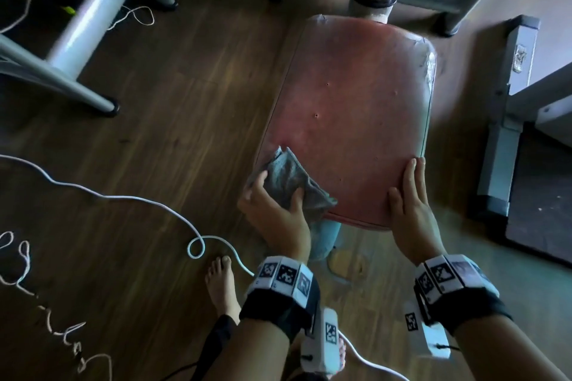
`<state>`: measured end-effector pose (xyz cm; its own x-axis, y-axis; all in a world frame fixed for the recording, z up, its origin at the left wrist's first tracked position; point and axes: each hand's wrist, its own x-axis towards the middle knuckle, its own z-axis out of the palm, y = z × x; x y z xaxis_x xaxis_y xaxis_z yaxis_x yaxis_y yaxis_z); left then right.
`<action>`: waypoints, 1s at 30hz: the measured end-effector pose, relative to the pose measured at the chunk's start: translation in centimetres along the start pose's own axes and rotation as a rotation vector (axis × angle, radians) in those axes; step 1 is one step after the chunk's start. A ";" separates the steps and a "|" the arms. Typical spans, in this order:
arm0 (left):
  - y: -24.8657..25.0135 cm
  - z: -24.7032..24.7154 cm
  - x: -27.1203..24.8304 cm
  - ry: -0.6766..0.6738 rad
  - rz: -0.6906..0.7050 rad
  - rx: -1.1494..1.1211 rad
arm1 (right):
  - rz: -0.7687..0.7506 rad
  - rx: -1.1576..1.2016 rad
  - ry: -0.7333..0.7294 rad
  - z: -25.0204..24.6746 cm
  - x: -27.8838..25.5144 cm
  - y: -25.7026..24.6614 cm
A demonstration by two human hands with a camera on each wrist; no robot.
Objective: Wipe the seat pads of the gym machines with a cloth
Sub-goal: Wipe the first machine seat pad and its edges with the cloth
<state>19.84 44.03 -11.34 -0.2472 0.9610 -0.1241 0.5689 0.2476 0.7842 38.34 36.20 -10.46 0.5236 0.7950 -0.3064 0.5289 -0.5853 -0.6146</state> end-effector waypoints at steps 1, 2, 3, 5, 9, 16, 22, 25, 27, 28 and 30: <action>-0.6 -0.2 -0.6 0.007 0.052 -0.025 | -0.002 -0.003 0.002 0.0 0.0 0.0; -1.3 -0.4 -1.2 0.008 0.095 -0.060 | -0.004 -0.005 0.001 0.0 0.0 0.0; -2.0 -0.7 -1.8 -0.008 0.121 -0.103 | -0.003 -0.009 -0.001 0.0 0.1 0.1; -3.0 -1.0 -3.0 -0.086 0.102 -0.201 | 0.001 -0.016 -0.004 -0.1 0.1 0.1; -2.3 -0.8 -4.5 -0.171 -0.038 -0.425 | -0.017 -0.010 0.011 0.1 0.1 0.1; -0.1 1.9 -3.5 0.105 -0.167 -0.413 | -0.020 -0.015 0.010 0.3 0.1 0.0; -0.8 2.4 -6.4 -0.016 -0.034 -0.346 | -0.024 -0.024 0.011 0.3 0.0 -0.1; -1.6 1.8 -4.6 -0.010 0.046 -0.334 | -0.018 -0.025 0.009 0.2 0.0 0.0; -2.2 1.7 -3.3 0.014 0.115 -0.301 | -0.022 -0.019 0.020 0.4 0.0 0.2; -2.3 1.8 -3.1 0.016 0.132 -0.271 | -0.025 -0.015 0.023 0.4 0.0 0.2; -2.0 2.2 -4.2 -0.015 0.140 -0.236 | -0.031 -0.009 0.025 0.5 0.0 0.1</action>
<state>21.47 39.82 -13.77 -0.1660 0.9860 -0.0123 0.3981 0.0785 0.9140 38.07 36.22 -10.94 0.5236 0.8085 -0.2686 0.5509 -0.5617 -0.6173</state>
